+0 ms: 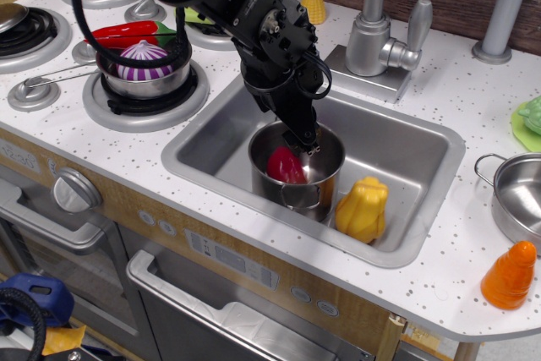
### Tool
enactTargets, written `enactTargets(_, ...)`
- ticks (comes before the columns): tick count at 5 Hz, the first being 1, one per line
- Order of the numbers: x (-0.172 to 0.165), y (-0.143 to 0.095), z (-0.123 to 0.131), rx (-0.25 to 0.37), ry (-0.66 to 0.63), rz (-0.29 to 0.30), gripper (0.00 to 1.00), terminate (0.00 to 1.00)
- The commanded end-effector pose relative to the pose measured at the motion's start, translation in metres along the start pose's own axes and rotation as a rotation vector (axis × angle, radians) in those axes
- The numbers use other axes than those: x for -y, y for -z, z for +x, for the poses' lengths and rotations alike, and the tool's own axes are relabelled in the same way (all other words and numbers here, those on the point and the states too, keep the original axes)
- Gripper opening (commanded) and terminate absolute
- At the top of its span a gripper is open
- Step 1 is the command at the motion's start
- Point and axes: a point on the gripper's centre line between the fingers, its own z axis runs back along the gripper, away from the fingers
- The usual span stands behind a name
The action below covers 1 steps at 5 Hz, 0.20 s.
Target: Put sweet potato in pot which is in sink
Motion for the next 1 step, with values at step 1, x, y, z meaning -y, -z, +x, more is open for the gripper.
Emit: enactTargets(1, -0.0106, -0.0057, 0.0029, 0.023, -0.017, 0.027, 1.00, 1.00)
